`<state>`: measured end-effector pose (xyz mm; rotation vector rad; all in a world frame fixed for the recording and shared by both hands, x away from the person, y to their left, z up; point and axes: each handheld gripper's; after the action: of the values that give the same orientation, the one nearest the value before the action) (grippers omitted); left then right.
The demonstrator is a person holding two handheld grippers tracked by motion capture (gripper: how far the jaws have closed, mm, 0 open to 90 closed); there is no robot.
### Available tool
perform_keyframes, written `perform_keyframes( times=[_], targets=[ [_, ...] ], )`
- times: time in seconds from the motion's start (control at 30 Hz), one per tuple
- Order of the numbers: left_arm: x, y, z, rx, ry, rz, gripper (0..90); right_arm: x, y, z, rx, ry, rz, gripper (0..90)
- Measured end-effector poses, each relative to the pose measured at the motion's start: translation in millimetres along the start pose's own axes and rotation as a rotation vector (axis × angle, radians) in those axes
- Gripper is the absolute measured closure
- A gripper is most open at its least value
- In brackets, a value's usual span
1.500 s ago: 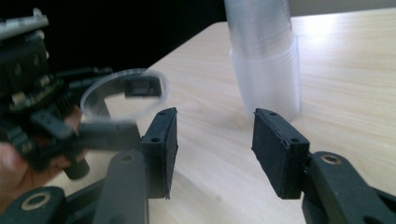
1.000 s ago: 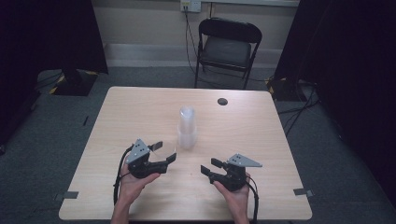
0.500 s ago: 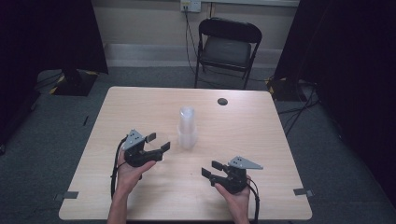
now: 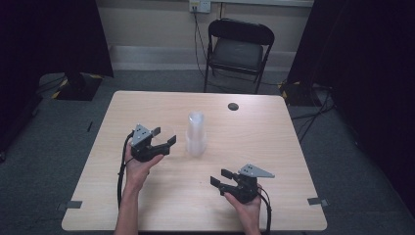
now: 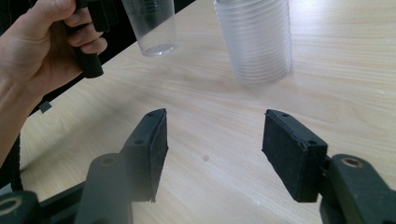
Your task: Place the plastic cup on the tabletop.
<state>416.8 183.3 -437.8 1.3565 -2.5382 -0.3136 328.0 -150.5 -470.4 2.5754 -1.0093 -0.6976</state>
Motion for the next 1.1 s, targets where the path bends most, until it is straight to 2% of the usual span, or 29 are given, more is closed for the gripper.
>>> perform_keyframes(
  times=[0.1,0.13,0.2,0.27,0.3,0.37,0.4,0.47,0.53,0.6,0.67,0.8,0.83,0.97,1.03,1.1],
  targets=[
    [-4.7,-5.9,-3.8,-0.041,-0.012,-0.016,26.5,0.9,0.2,1.7,0.002,-0.004,-0.001,40.4],
    [-5.4,-8.1,-5.9,-0.041,-0.038,-0.027,26.5,1.1,-0.2,2.2,0.003,-0.004,0.000,40.3],
    [-7.7,-10.8,-6.5,-0.010,-0.061,-0.041,26.6,1.3,-0.4,3.1,0.003,-0.007,0.000,40.3],
    [-12.5,-14.8,-7.7,-0.040,-0.055,-0.039,26.6,1.1,-0.1,3.7,0.005,-0.009,0.000,40.3],
    [-15.2,-16.5,-8.4,-0.047,-0.054,-0.054,26.5,0.9,-0.1,3.8,0.004,-0.010,0.000,40.3],
    [-18.6,-19.6,-9.7,-0.042,-0.047,-0.050,26.2,0.5,-0.1,4.0,0.005,-0.008,0.000,40.3],
    [-21.6,-23.7,-9.2,-0.020,-0.058,-0.068,26.2,-0.7,-0.8,4.2,0.005,-0.008,-0.001,40.2],
    [-25.6,-27.3,-6.7,-0.017,-0.065,-0.078,26.3,-1.7,-1.4,4.1,0.003,-0.003,-0.001,40.1],
    [-31.5,-30.6,-3.2,-0.018,-0.036,-0.083,26.3,-3.3,-2.4,3.8,0.000,0.002,-0.002,40.0],
    [-36.4,-33.8,-0.7,-0.001,-0.009,-0.070,26.1,-3.8,-3.4,3.8,-0.005,0.006,-0.005,40.0],
    [-37.9,-36.2,0.2,0.000,0.000,-0.089,25.8,-3.8,-4.0,4.0,-0.009,0.009,-0.005,40.0],
    [-38.4,-40.4,1.7,0.002,-0.013,-0.089,25.3,-2.6,-3.5,4.2,-0.007,0.003,-0.009,40.0],
    [-41.0,-44.6,1.2,-0.037,-0.001,-0.078,25.3,-2.6,-3.7,4.2,-0.006,0.003,-0.008,40.0],
    [-44.2,-52.2,2.4,-0.053,0.005,-0.075,25.4,-3.4,-3.9,4.9,-0.010,0.003,-0.012,40.0],
    [-45.3,-56.8,4.6,-0.067,-0.002,-0.089,25.4,-3.3,-3.8,5.0,-0.012,0.004,-0.013,40.0],
    [-47.4,-59.4,7.7,-0.079,0.010,-0.085,25.2,-2.9,-3.8,5.1,-0.015,0.002,-0.011,40.1]
  ],
)
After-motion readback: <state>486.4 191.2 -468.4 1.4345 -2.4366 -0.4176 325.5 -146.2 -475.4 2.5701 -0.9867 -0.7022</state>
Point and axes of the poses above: each handheld gripper's, and its own axes: y roughly backward along the jaws, z roughly out of its underside, x roughly to its right, and after that the axes turned 3 degrees about -x, right-handed
